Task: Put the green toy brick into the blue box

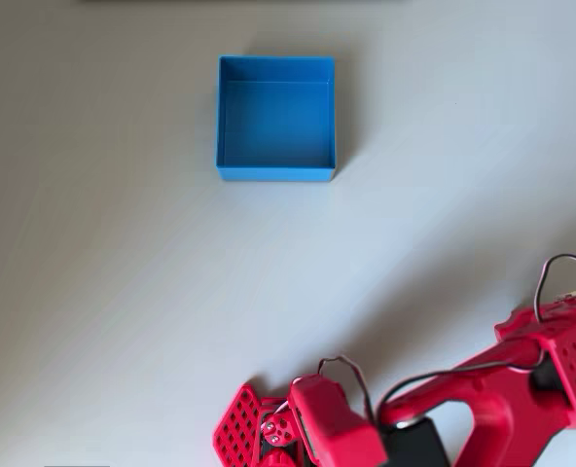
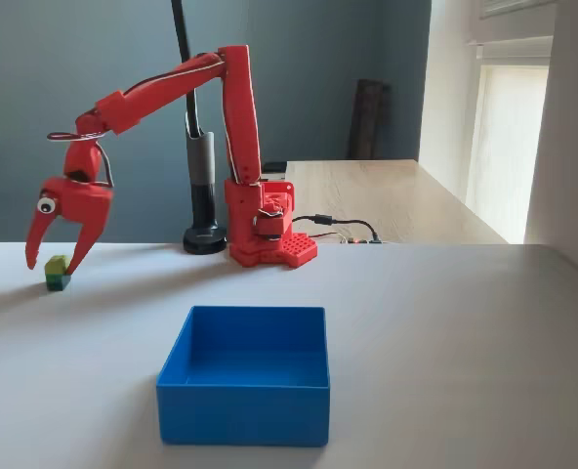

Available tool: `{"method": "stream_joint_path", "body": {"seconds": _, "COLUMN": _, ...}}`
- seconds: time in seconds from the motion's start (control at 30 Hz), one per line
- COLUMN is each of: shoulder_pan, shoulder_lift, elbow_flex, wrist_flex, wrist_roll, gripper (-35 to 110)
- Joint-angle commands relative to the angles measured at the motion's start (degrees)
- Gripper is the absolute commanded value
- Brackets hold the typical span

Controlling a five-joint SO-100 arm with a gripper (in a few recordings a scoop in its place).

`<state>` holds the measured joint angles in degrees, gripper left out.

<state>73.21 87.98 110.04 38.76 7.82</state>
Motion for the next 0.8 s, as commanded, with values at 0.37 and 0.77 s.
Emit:
{"method": "stream_joint_path", "body": {"seconds": 0.37, "shoulder_pan": -0.7, "shoulder_lift": 1.9, "elbow_flex": -0.4, "wrist_flex": -1.1, "wrist_roll": 0.0, "gripper": 0}}
{"method": "stream_joint_path", "body": {"seconds": 0.77, "shoulder_pan": -16.6, "shoulder_lift": 2.8, "elbow_flex": -9.9, "wrist_flex": 9.3, "wrist_roll": -6.9, "gripper": 0}}
